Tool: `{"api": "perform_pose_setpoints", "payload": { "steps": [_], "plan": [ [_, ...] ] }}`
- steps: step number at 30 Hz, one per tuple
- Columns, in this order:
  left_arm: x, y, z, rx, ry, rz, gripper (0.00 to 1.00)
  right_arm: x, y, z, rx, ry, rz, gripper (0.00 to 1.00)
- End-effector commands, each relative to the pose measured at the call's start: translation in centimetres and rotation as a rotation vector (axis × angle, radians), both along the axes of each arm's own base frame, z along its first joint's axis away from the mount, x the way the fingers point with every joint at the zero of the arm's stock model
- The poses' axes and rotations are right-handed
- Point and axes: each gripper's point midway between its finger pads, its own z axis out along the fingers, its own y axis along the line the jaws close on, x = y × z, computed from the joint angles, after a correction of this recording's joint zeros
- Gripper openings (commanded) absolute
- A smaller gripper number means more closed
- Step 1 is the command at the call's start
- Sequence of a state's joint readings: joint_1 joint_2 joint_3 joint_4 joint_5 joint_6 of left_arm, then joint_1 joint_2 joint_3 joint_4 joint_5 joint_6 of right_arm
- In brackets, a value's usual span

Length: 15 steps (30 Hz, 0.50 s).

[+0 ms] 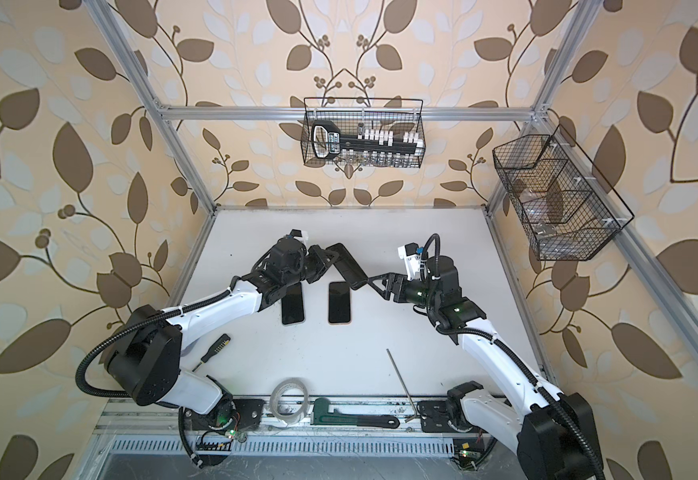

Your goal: Take the phone out of the phone case

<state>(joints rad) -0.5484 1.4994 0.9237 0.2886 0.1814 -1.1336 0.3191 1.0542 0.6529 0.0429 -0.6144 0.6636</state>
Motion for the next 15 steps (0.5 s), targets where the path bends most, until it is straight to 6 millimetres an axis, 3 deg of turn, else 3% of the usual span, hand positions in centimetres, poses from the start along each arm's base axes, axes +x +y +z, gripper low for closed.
{"api": "perform_pose_setpoints", "payload": {
  "steps": [1,5,15],
  "plan": [
    [0.7,0.8,4.8,-0.155,-0.124,0.071,0.00,0.0,1.1,0.7,0.097,-0.002,0.003,0.73],
    [0.6,0.9,5.1,-0.214,-0.125,0.088,0.00,0.1,1.8,0.6,0.136,0.014,-0.016,0.71],
    [0.6,1.0,6.0,-0.306,-0.149,0.102,0.00,0.3,1.8,-1.9,0.194,0.138,-0.117,0.70]
  ]
}}
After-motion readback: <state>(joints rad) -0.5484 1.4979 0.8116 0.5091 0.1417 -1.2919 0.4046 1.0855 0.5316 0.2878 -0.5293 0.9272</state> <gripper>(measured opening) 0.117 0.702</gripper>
